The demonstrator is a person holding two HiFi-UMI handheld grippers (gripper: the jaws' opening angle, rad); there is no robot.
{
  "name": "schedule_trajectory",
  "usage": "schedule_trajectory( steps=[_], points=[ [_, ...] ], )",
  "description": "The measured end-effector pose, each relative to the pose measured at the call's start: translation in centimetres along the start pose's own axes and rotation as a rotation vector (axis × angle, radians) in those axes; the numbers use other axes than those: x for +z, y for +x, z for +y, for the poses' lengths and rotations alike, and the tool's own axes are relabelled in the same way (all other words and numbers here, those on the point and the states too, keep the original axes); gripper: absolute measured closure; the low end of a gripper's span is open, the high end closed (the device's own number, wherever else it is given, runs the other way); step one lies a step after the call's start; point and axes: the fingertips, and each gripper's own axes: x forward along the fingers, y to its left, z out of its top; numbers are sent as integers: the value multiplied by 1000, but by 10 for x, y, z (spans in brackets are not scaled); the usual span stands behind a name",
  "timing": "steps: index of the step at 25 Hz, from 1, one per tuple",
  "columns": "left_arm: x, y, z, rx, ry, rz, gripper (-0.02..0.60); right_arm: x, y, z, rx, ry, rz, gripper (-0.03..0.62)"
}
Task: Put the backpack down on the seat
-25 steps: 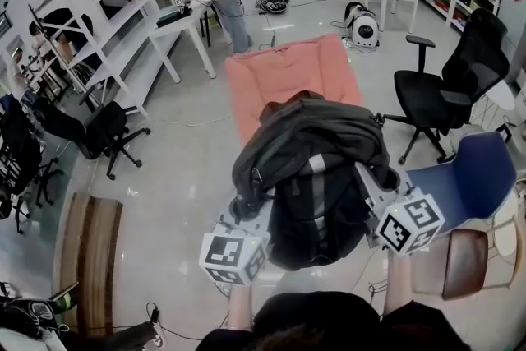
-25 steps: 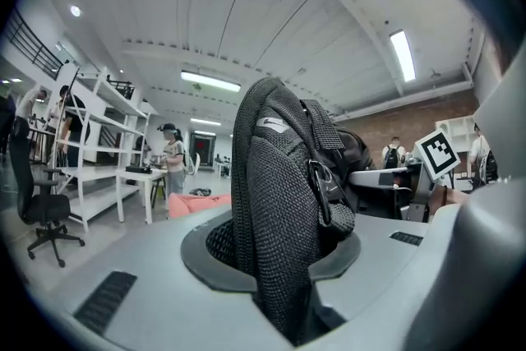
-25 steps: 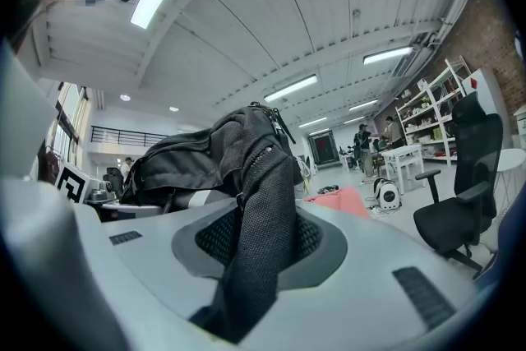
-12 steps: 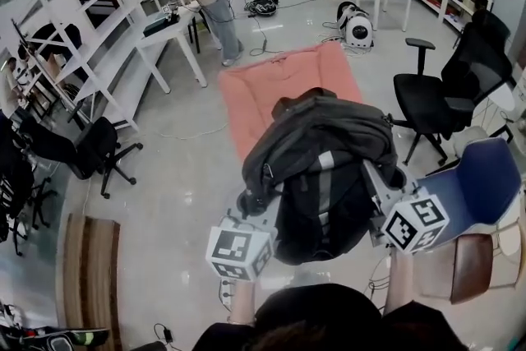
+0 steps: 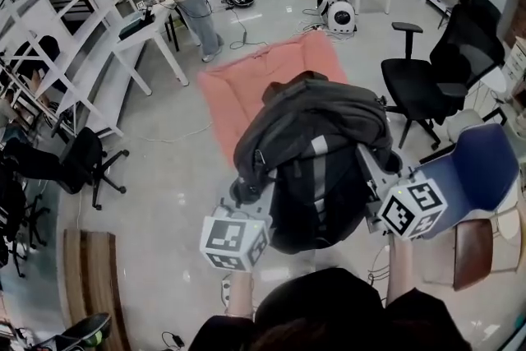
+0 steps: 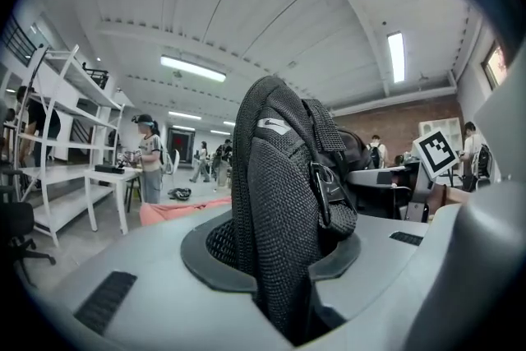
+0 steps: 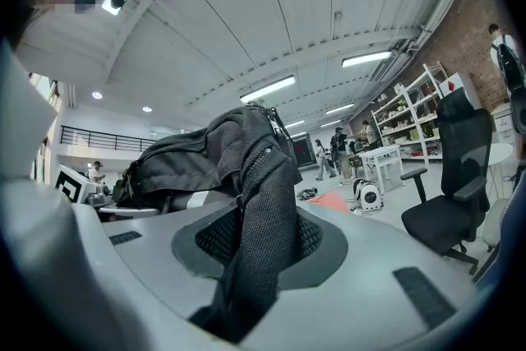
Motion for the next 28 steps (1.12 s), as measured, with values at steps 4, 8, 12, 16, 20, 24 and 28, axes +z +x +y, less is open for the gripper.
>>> schedule_trajectory(
  steps=[4,8,12,16,20,24,28],
  points=[
    [10,28,13,3,-6,17,455,9,27,-15,-2,14,16,491],
    [12,61,30,14,-9,30,454,11,60,-35,6,13,28,491],
    [17,102,43,33,-13,27,455,19,97,-64,25,5,32,491],
    [30,139,54,62,-22,13,456,35,132,-89,55,-3,31,491],
    [34,171,67,91,-29,11,456,40,166,-111,91,-9,41,491],
    [32,201,86,123,-49,31,456,38,203,-128,123,-1,71,491],
    [22,224,102,153,-65,56,456,26,234,-141,152,21,108,491]
  ],
)
